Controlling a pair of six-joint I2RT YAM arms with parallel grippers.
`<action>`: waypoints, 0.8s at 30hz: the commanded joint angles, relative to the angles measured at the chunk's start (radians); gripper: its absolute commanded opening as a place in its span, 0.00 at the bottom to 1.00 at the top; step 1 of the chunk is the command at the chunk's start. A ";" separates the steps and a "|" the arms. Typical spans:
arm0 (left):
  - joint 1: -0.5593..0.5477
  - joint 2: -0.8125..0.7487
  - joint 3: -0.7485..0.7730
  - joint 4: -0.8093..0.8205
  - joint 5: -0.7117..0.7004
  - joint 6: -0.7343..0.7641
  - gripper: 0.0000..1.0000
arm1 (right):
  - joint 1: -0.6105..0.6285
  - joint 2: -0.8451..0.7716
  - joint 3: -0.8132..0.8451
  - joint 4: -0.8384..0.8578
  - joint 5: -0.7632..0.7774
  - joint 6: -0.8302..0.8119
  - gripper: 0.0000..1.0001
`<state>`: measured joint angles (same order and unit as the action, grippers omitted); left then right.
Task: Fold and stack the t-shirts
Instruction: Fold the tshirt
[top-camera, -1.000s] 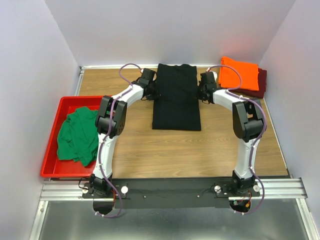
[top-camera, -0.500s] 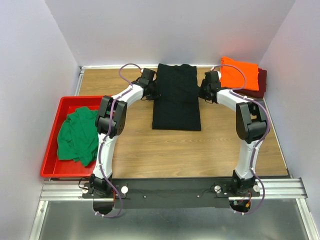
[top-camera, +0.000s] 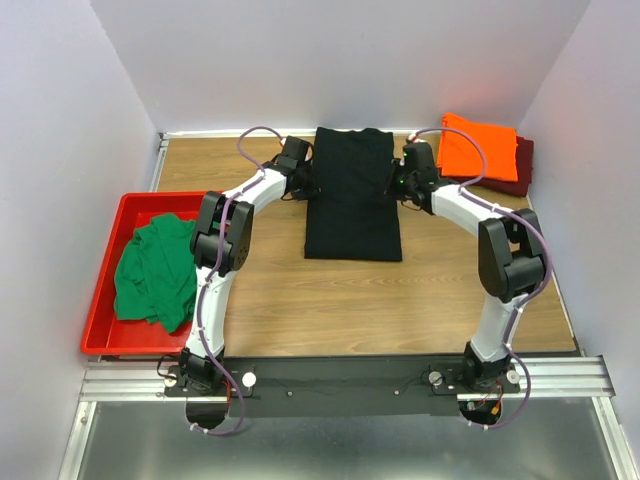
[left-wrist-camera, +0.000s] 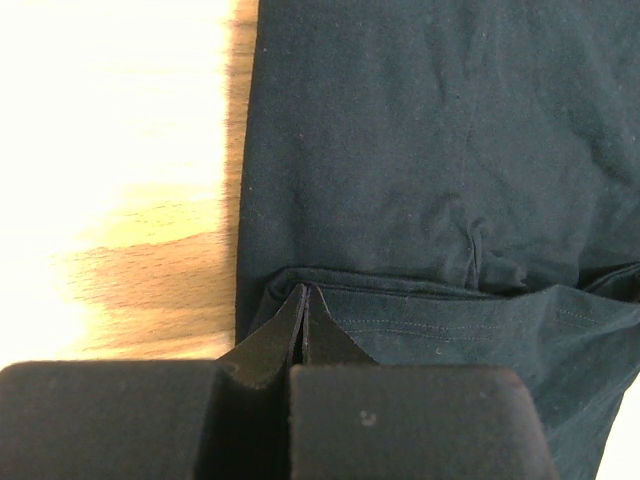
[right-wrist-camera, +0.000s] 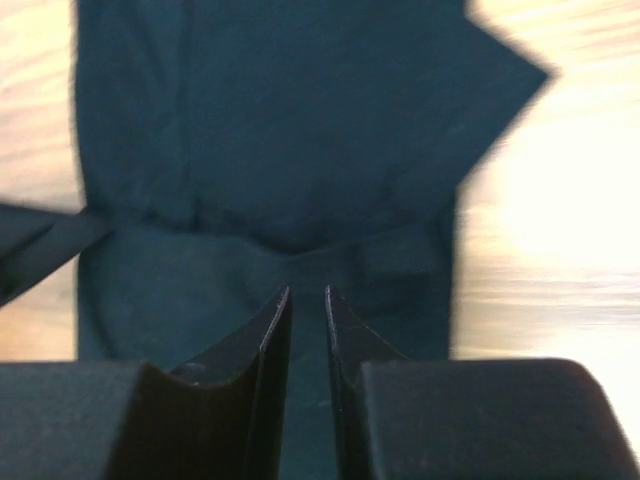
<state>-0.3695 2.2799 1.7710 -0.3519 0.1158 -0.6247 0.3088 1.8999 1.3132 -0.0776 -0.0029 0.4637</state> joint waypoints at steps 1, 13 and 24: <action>0.012 0.030 0.025 -0.022 -0.031 0.014 0.00 | 0.029 0.019 -0.006 0.015 -0.049 -0.031 0.24; 0.017 0.032 0.030 -0.027 -0.033 0.022 0.00 | 0.027 0.162 0.098 -0.004 -0.016 -0.083 0.24; 0.018 0.036 0.031 -0.029 -0.036 0.033 0.00 | -0.020 0.235 0.147 -0.024 0.035 0.029 0.25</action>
<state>-0.3637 2.2868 1.7782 -0.3542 0.1158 -0.6167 0.3099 2.0995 1.4399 -0.0780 -0.0036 0.4450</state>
